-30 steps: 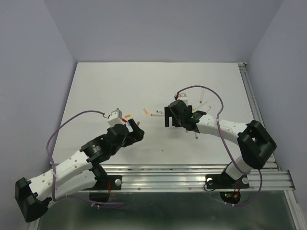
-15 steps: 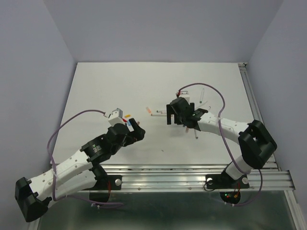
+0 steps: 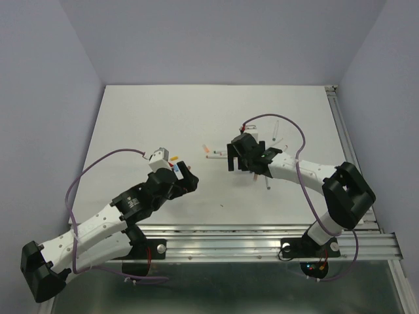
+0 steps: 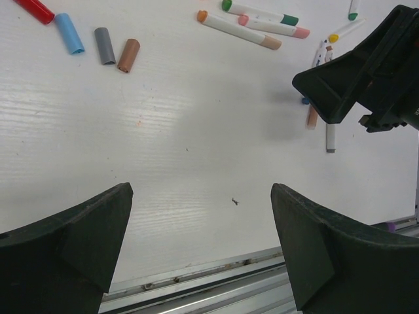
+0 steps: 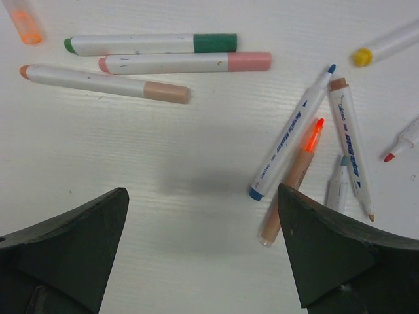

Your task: Open the pen caps

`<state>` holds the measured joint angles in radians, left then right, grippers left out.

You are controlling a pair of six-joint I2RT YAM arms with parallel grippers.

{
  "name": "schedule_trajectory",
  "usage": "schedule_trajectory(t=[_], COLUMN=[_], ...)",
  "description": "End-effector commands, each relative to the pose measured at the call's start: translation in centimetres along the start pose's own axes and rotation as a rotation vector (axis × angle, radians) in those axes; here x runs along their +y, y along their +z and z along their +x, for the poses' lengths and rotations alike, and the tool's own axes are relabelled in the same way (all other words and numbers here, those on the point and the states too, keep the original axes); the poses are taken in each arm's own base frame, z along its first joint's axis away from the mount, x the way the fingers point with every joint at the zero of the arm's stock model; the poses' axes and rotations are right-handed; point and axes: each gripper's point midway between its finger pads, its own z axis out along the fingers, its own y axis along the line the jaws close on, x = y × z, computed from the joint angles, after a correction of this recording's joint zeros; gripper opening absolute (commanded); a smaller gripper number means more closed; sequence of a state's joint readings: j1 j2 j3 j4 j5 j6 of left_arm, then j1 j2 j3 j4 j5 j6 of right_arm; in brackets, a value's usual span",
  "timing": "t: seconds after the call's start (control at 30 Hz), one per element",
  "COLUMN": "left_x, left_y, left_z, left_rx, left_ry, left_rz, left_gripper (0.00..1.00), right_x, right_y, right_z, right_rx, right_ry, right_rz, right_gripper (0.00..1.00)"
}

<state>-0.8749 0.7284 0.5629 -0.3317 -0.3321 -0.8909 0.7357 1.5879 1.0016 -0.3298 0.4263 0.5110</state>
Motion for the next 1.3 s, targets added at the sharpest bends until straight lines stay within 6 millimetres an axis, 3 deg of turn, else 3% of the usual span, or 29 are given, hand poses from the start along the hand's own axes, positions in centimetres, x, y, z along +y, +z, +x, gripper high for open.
schedule_trajectory(t=[0.0, 0.13, 0.43, 0.73, 1.1, 1.27], left_x=[-0.9, -1.0, -0.8, -0.4, -0.2, 0.0], left_y=[0.0, 0.1, 0.0, 0.3, 0.1, 0.0], left_z=[-1.3, -1.2, -1.6, -1.7, -1.9, -1.9], left_rx=[-0.037, -0.032, -0.045, -0.054, -0.062, -0.066], left_ry=[0.015, 0.019, 0.031, 0.035, 0.036, 0.032], left_rz=[0.018, 0.014, 0.003, -0.023, -0.031, -0.035], left_gripper=[0.99, 0.99, 0.99, 0.99, 0.99, 0.99], right_x=[4.0, 5.3, 5.4, 6.6, 6.8, 7.1], right_y=[0.0, 0.9, 4.9, 5.9, 8.5, 7.5], right_z=[-4.0, -4.9, -4.2, -3.5, -2.3, -1.9], right_rx=[-0.103, -0.090, 0.003, 0.024, 0.056, 0.059], right_ry=[-0.104, -0.138, -0.117, -0.148, -0.222, -0.243], right_rz=[-0.174, -0.206, -0.240, -0.321, -0.302, -0.354], right_gripper=[1.00, 1.00, 1.00, 1.00, 1.00, 0.99])
